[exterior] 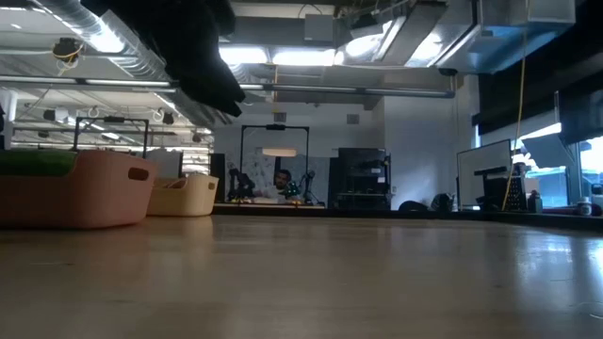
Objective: Sort produce into baskets
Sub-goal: Put the tomato into the yellow bin
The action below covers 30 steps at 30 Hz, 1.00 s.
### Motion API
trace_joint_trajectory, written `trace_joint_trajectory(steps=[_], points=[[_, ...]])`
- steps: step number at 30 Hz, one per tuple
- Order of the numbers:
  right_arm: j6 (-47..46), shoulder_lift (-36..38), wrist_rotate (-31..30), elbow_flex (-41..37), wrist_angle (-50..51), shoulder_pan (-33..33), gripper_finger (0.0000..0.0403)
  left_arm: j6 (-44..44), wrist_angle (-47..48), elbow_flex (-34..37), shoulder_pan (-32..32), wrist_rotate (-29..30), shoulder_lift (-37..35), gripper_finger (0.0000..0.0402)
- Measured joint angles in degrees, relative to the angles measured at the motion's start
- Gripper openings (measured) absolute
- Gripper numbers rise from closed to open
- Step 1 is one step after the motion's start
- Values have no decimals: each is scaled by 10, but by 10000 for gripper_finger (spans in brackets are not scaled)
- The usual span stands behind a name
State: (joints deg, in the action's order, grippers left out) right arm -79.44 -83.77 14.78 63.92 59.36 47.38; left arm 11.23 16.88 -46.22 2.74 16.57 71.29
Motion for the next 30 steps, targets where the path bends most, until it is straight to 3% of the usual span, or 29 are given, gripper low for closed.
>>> trace_joint_trajectory(steps=[3,20,30], points=[[-12,0,30,0,38,25,319,0,0,0,-2,0,0,389],[-30,0,-2,-62,-31,134,319,-4,1,0,0,0,0,389],[4,-61,26,-87,-58,153,319,-3,2,0,0,0,0,389]])
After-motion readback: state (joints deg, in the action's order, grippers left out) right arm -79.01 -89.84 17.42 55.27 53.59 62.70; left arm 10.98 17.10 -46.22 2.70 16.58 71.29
